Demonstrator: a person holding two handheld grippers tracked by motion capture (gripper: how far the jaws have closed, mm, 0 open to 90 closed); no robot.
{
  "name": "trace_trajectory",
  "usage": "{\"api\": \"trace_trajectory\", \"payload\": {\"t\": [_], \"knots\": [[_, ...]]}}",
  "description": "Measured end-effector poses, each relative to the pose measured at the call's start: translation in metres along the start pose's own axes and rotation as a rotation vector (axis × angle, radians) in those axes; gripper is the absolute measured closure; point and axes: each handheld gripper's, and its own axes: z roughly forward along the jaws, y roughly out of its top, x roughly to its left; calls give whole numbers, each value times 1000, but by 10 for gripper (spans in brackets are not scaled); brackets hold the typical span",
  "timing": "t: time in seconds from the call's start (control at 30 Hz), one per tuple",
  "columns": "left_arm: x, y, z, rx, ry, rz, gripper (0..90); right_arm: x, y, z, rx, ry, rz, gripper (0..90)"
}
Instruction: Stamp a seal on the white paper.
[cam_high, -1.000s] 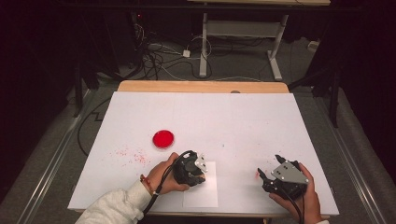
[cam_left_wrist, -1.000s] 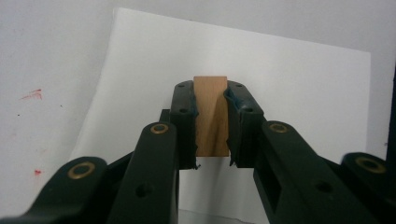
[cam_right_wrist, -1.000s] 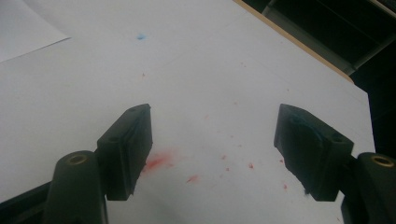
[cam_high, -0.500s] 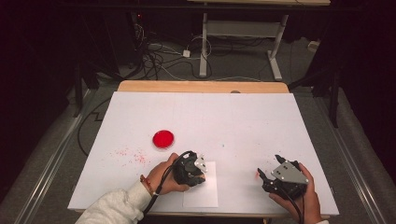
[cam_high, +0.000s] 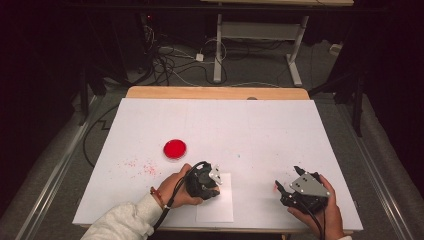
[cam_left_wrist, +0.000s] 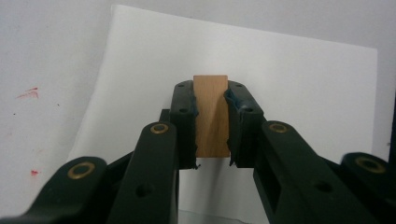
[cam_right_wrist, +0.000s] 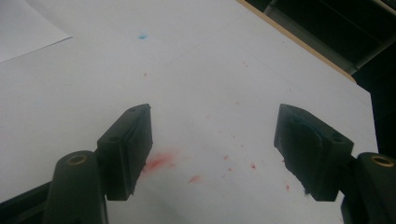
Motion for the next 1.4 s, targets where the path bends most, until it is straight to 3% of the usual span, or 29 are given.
{"api": "trace_trajectory", "payload": {"t": [0.47, 0.53, 0.77, 1.4], "knots": [[-4, 1, -2, -1, 25, 11, 735, -1, 0, -1, -7, 2, 3, 286], [-3, 1, -7, -28, 14, 0, 735, -2, 0, -1, -10, 1, 6, 286], [-1, -1, -29, -88, 39, -7, 735, -3, 1, -3, -18, -5, 10, 287], [15, -36, -59, -128, 101, -112, 734, -5, 5, 1, -35, 3, 8, 287]]}}
